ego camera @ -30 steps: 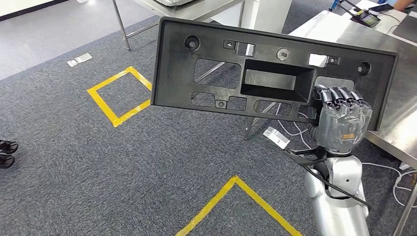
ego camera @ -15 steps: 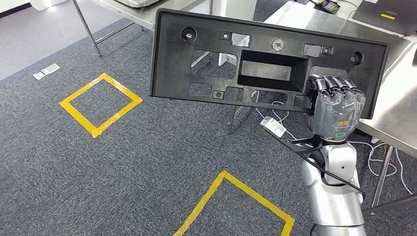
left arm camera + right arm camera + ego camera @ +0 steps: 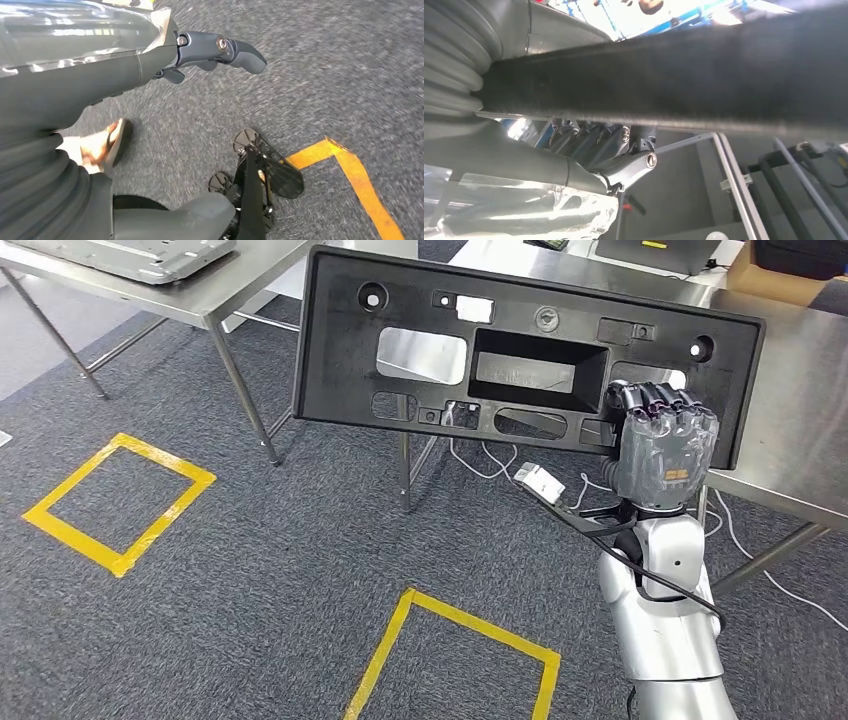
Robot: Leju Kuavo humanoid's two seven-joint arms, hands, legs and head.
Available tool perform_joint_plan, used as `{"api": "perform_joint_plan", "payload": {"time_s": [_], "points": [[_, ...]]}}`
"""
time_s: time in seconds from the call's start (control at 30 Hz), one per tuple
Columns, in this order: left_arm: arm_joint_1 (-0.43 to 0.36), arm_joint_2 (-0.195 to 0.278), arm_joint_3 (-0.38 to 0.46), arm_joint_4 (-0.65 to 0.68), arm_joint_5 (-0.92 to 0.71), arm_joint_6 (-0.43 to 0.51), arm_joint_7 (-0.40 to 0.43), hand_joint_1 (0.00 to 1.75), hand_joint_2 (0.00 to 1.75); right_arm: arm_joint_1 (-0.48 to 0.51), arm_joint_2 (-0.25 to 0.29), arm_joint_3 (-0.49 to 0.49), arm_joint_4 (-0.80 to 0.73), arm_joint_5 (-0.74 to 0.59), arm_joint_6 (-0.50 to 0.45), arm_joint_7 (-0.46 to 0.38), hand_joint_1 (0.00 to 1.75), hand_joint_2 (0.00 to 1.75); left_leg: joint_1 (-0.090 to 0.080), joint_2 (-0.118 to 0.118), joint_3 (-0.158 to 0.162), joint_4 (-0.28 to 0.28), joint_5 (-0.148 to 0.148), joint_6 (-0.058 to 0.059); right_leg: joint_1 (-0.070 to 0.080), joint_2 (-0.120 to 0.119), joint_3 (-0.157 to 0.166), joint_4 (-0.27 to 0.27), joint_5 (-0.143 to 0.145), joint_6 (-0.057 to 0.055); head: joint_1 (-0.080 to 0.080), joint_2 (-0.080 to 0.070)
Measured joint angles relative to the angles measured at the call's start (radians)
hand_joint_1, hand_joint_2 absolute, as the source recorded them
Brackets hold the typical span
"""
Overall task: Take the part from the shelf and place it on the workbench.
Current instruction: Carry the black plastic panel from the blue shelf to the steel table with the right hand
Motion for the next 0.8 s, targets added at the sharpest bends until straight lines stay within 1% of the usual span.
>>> {"api": "perform_joint_plan", "payload": {"time_s": [0.03,0.07,0.1,0.13,0.17,0.2,0.23,0.27,0.3,0.33,0.37,0.4,0.43,0.47,0.5,0.53,0.57,0.6,0.63,0.67,0.7,0.73,0.77,0.8], "points": [[0.0,0.0,0.0,0.0,0.0,-0.002,0.0,0.0,1.75,-0.003,0.0,0.0,0.002,-0.002,0.0,0.0,1.75,1.75,-0.002,-0.001,0.006,-0.013,0.002,0.004,0.002,0.01,-0.003,0.0,0.0,0.005,0.0,0.0],[-0.002,0.0,0.0,0.0,0.0,-0.004,-0.001,0.0,1.75,-0.005,-0.002,0.0,0.005,-0.007,0.0,0.0,1.75,1.75,-0.004,0.012,0.008,-0.014,0.003,0.009,0.003,0.02,-0.007,-0.002,0.0,0.012,0.001,0.0],[-0.003,0.0,0.0,0.0,-0.001,-0.007,-0.002,0.0,1.75,-0.008,-0.004,0.001,0.008,-0.013,0.0,-0.001,1.75,1.75,-0.005,0.023,0.011,-0.018,0.006,0.017,0.003,0.016,-0.011,0.001,0.0,0.017,0.0,0.0],[-0.004,0.0,0.0,0.0,-0.001,-0.01,-0.004,0.0,1.75,-0.011,-0.007,0.001,0.011,-0.021,0.0,-0.002,1.75,1.75,-0.005,0.033,0.014,-0.022,0.008,0.025,0.004,-0.004,-0.019,0.013,-0.006,0.021,0.001,0.0],[-0.005,-0.001,0.0,0.0,-0.001,-0.011,-0.005,0.0,1.75,-0.015,-0.01,0.002,0.015,-0.027,0.0,-0.003,1.75,1.75,-0.005,0.045,0.017,-0.026,0.011,0.032,0.005,-0.032,-0.035,0.043,-0.021,0.023,0.004,0.0],[-0.004,-0.001,0.0,0.0,-0.002,-0.012,-0.006,0.0,1.75,-0.019,-0.012,0.003,0.019,-0.032,0.0,-0.004,1.75,1.75,-0.005,0.056,0.019,-0.03,0.011,0.038,0.004,-0.066,-0.06,0.093,-0.045,0.022,0.006,0.0],[-0.003,-0.001,0.0,0.0,-0.002,-0.013,-0.007,0.0,1.75,-0.022,-0.013,0.005,0.022,-0.035,0.0,-0.004,1.75,1.75,-0.006,0.068,0.02,-0.03,0.01,0.041,0.003,-0.088,-0.095,0.161,-0.075,0.022,0.008,0.0],[-0.002,-0.001,0.0,0.0,-0.002,-0.013,-0.007,0.0,1.75,-0.024,-0.014,0.007,0.026,-0.036,0.0,-0.004,1.75,1.75,-0.006,0.08,0.02,-0.03,0.009,0.042,0.001,-0.096,-0.129,0.229,-0.102,0.024,0.009,0.0],[-0.001,-0.001,0.0,0.0,-0.002,-0.014,-0.007,0.0,1.75,-0.025,-0.015,0.008,0.03,-0.037,0.0,-0.004,1.75,1.75,-0.007,0.093,0.021,-0.03,0.007,0.042,-0.002,-0.099,-0.153,0.277,-0.117,0.029,0.009,0.0],[-0.001,-0.001,0.0,0.0,-0.003,-0.013,-0.007,0.0,1.75,-0.024,-0.016,0.009,0.034,-0.038,0.0,-0.005,1.75,1.75,-0.006,0.105,0.022,-0.029,0.005,0.041,-0.005,-0.101,-0.159,0.289,-0.117,0.037,0.009,0.0],[-0.001,-0.001,0.0,0.0,-0.004,-0.013,-0.008,0.0,1.75,-0.024,-0.017,0.009,0.037,-0.038,0.0,-0.007,1.75,1.75,-0.006,0.117,0.024,-0.029,0.003,0.039,-0.008,-0.107,-0.141,0.257,-0.101,0.048,0.01,0.0],[-0.001,-0.001,0.0,0.0,-0.006,-0.012,-0.01,0.0,1.75,-0.025,-0.018,0.01,0.041,-0.039,0.0,-0.008,1.75,1.75,-0.004,0.129,0.028,-0.029,0.0,0.035,-0.011,-0.122,-0.104,0.19,-0.075,0.058,0.009,0.0],[-0.001,-0.001,0.0,0.0,-0.009,-0.01,-0.013,0.0,1.75,-0.027,-0.018,0.011,0.044,-0.04,0.0,-0.01,1.75,1.75,-0.005,0.139,0.032,-0.029,-0.004,0.03,-0.011,-0.148,-0.063,0.114,-0.049,0.063,0.01,0.0],[-0.001,-0.001,0.0,0.0,-0.014,-0.003,-0.019,0.0,1.75,-0.031,-0.018,0.011,0.047,-0.044,0.0,-0.011,1.75,1.75,-0.007,0.15,0.036,-0.029,-0.008,0.023,-0.008,-0.172,-0.029,0.052,-0.027,0.063,0.011,0.0],[-0.001,0.0,-0.001,0.0,-0.02,0.008,-0.025,0.0,1.75,-0.038,-0.018,0.012,0.052,-0.052,0.0,-0.012,1.75,1.75,-0.01,0.16,0.04,-0.028,-0.012,0.017,-0.004,-0.187,-0.008,0.014,-0.013,0.057,0.011,0.0],[-0.001,0.001,-0.002,0.0,-0.027,0.021,-0.032,0.0,1.75,-0.047,-0.017,0.013,0.058,-0.062,0.0,-0.013,1.75,1.75,-0.013,0.171,0.044,-0.029,-0.015,0.012,0.0,-0.19,-0.002,0.002,-0.007,0.049,0.011,0.0],[-0.003,0.002,-0.004,0.0,-0.032,0.034,-0.037,0.0,1.75,-0.058,-0.018,0.014,0.066,-0.075,0.0,-0.015,1.75,1.75,-0.014,0.183,0.049,-0.031,-0.017,0.007,0.004,-0.177,-0.002,0.001,-0.005,0.041,0.01,0.0],[-0.005,0.003,-0.005,0.0,-0.037,0.043,-0.04,0.0,1.75,-0.069,-0.018,0.014,0.074,-0.087,0.0,-0.017,1.75,1.75,-0.012,0.19,0.054,-0.031,-0.02,0.001,-0.003,-0.163,-0.002,0.0,-0.003,0.031,0.009,0.0],[-0.007,0.004,-0.006,0.0,-0.039,0.048,-0.042,0.0,1.75,-0.08,-0.019,0.015,0.082,-0.098,0.0,-0.02,1.75,1.75,-0.009,0.18,0.055,-0.025,-0.028,-0.004,-0.008,-0.149,-0.001,-0.002,-0.002,0.024,0.007,0.0],[-0.008,0.006,-0.008,0.0,-0.04,0.051,-0.044,0.0,1.75,-0.092,-0.019,0.017,0.09,-0.108,0.0,-0.023,1.75,1.75,-0.006,0.156,0.048,-0.002,-0.045,-0.008,-0.013,-0.136,0.002,-0.004,-0.001,0.014,0.004,0.0],[-0.009,0.008,-0.009,-0.001,-0.04,0.052,-0.045,0.0,1.75,-0.103,-0.017,0.021,0.098,-0.115,0.0,-0.026,1.75,1.75,-0.003,0.123,0.028,0.044,-0.073,-0.011,-0.018,-0.124,0.004,-0.006,0.0,0.004,0.001,0.0],[-0.008,0.01,-0.01,-0.001,-0.04,0.052,-0.046,0.0,1.75,-0.111,-0.015,0.026,0.105,-0.12,0.0,-0.027,1.75,1.75,-0.002,0.091,-0.003,0.109,-0.105,-0.012,-0.016,-0.112,0.004,-0.006,-0.001,-0.003,-0.002,0.0],[-0.007,0.011,-0.01,-0.001,-0.04,0.051,-0.047,0.0,1.75,-0.115,-0.012,0.032,0.113,-0.123,0.0,-0.028,1.75,1.75,-0.003,0.072,-0.04,0.18,-0.136,-0.012,-0.014,-0.099,0.004,-0.006,-0.002,-0.008,-0.004,0.0],[-0.006,0.012,-0.01,0.0,-0.04,0.051,-0.047,0.0,1.75,-0.117,-0.01,0.036,0.12,-0.125,0.0,-0.028,1.75,1.75,-0.003,0.064,-0.073,0.237,-0.154,-0.012,-0.012,-0.084,0.005,-0.006,-0.002,-0.011,-0.004,0.0]]}}
